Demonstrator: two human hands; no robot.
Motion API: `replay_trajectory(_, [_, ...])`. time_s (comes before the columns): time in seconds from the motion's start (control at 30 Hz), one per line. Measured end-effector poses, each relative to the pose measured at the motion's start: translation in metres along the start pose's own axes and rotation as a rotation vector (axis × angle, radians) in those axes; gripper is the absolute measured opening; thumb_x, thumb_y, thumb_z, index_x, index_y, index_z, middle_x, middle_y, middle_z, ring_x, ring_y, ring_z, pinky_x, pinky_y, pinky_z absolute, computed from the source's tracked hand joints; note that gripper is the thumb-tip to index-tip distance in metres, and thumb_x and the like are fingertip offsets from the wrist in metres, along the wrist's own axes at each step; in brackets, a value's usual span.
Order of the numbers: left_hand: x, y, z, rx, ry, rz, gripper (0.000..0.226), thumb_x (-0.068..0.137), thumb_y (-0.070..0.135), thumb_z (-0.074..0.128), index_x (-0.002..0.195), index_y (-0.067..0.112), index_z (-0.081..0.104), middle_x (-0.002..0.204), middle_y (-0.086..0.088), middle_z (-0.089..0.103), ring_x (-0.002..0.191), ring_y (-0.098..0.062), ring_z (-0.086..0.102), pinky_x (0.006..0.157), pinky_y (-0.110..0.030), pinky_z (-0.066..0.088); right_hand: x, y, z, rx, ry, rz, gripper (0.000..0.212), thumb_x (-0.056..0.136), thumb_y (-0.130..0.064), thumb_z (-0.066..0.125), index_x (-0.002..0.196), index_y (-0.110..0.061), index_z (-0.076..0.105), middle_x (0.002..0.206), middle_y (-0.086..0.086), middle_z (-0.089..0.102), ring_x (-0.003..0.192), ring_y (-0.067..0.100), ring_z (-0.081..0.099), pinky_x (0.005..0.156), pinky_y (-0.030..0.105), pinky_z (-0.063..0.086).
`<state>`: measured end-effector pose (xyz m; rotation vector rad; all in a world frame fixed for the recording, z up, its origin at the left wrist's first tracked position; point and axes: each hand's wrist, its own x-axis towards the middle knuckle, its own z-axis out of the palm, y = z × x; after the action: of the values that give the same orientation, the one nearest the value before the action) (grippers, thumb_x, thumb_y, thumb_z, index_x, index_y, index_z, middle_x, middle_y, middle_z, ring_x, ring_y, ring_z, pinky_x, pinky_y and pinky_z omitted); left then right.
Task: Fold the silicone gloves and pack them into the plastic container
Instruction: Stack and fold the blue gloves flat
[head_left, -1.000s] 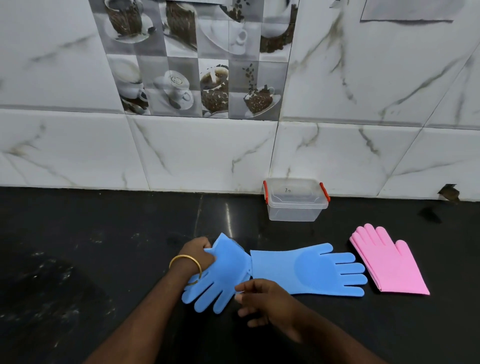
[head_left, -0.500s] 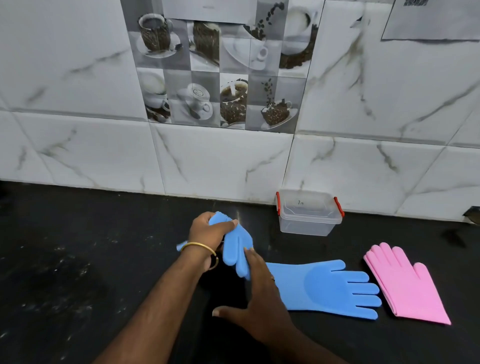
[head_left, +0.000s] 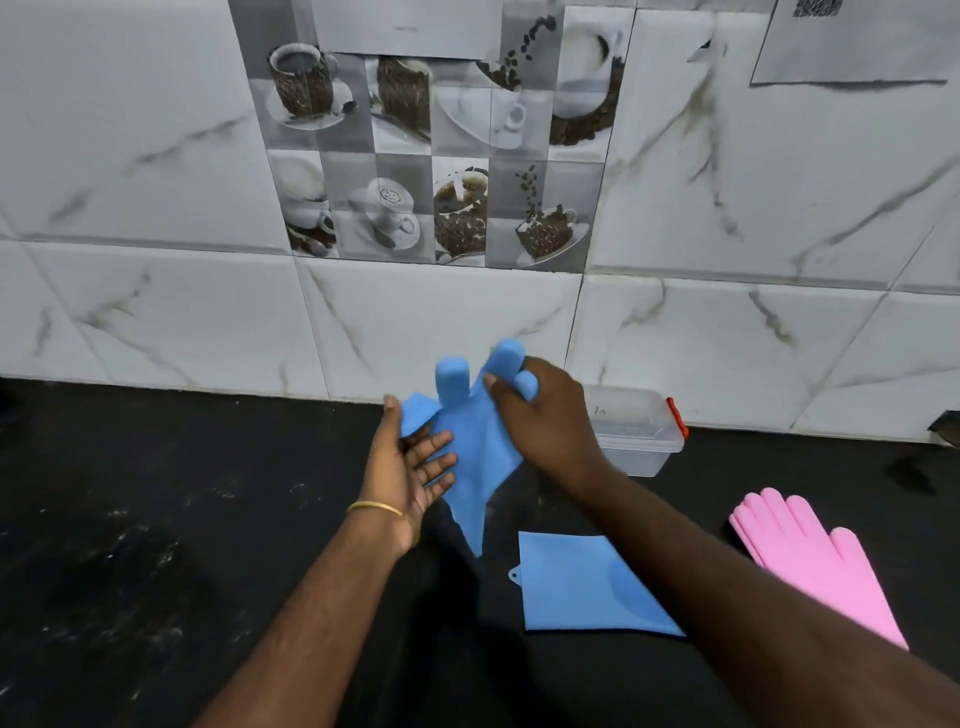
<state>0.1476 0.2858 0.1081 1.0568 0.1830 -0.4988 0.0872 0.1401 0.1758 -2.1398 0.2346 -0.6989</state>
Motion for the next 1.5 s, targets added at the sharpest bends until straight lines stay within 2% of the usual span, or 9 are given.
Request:
replay_trajectory(0.13, [0.003,-0.033,-0.02,0.094,0.125,-0.101,0.068,0.068,0.083,0.051,0.094,0.021,0.062,0.099,-0.001,0.067,0.08,-0.018,0.059,0.074,-0.036,0.046,0.028,-0.028,-0.017,0.088,-0.012,0.093,0.028,0.085,-0.033,0.065,0.073,-0.009,0.058,0.07,0.005,0.063,0.072,0.025,0.064,0.067,0.041,0.052])
replay_trajectory(0.27, [0.004,-0.065,-0.032,0.026,-0.104,-0.468,0.099,0.061,0.079,0.064,0.129,0.007,0.051,0.126,-0.017,0.063,0.11,-0.036,0.063,0.094,-0.055,0.048,0.037,-0.042,-0.035,0.247,-0.034,0.203,0.026,0.085,-0.028,0.068,0.083,-0.003,0.061,0.083,0.015,0.069,0.076,0.023,0.067,0.075,0.045,0.057])
replay_trajectory(0.53, [0.011,-0.055,-0.007,-0.253,-0.291,-0.481,0.052,0.068,0.023,0.079,0.111,-0.001,0.063,0.105,-0.023,0.067,0.07,-0.022,0.069,0.055,-0.028,0.058,0.042,-0.017,-0.084,0.654,-0.046,0.43,0.021,0.092,-0.021,0.065,0.107,-0.007,0.066,0.098,0.011,0.076,0.09,0.024,0.075,0.071,0.038,0.061])
replay_trajectory(0.73, [0.017,-0.034,0.015,-0.021,-0.14,-0.26,0.079,0.077,0.0,0.072,0.145,0.019,0.036,0.098,-0.015,0.073,0.069,-0.024,0.074,0.053,-0.033,0.059,0.046,0.047,-0.106,0.857,-0.037,0.644,0.027,0.096,-0.023,0.06,0.117,-0.005,0.061,0.109,0.012,0.073,0.096,0.021,0.073,0.074,0.036,0.061])
replay_trajectory(0.9, [0.008,0.011,0.047,0.218,-0.277,-0.014,0.038,0.083,0.002,0.069,0.119,0.012,0.065,0.106,-0.013,0.073,0.086,-0.023,0.073,0.063,-0.03,0.059,0.028,0.11,-0.112,0.953,0.088,0.849,0.012,0.096,-0.016,0.059,0.101,-0.007,0.063,0.095,0.01,0.07,0.076,0.017,0.07,0.056,0.028,0.061])
replay_trajectory(1.03, [0.001,0.038,0.095,0.429,-0.245,0.193,0.045,0.081,0.003,0.073,0.124,0.01,0.061,0.12,-0.013,0.065,0.103,-0.025,0.066,0.068,-0.028,0.058,-0.006,0.149,-0.101,0.944,0.083,1.005,0.012,0.096,-0.015,0.059,0.094,-0.006,0.066,0.086,0.011,0.073,0.075,0.021,0.069,0.057,0.034,0.062])
replay_trajectory(1.17, [-0.002,0.046,0.144,0.521,-0.256,0.215,0.053,0.078,0.0,0.076,0.127,0.001,0.055,0.119,-0.018,0.062,0.089,-0.022,0.066,0.057,-0.024,0.057,-0.037,0.166,-0.072,1.053,0.089,1.106,0.013,0.098,-0.017,0.057,0.1,-0.006,0.063,0.074,0.009,0.074,0.061,0.017,0.071,0.05,0.026,0.059])
replay_trajectory(1.37, [-0.004,0.039,0.193,0.597,-0.307,0.198,0.066,0.068,0.001,0.084,0.127,0.001,0.053,0.117,-0.019,0.061,0.075,-0.019,0.07,0.053,-0.021,0.056,-0.073,0.148,-0.045,1.179,0.077,1.375,0.051,0.097,-0.043,0.053,0.126,-0.001,0.05,0.116,0.025,0.059,0.077,0.032,0.062,0.049,0.034,0.055])
replay_trajectory(1.5, [-0.004,0.038,0.211,0.63,-0.323,0.226,0.071,0.066,0.003,0.086,0.128,0.004,0.052,0.115,-0.019,0.061,0.063,-0.018,0.072,0.052,-0.021,0.056,-0.09,0.103,-0.023,1.049,-0.006,1.382,0.038,0.098,-0.029,0.052,0.127,-0.004,0.053,0.134,0.016,0.052,0.101,0.033,0.061,0.067,0.037,0.05])
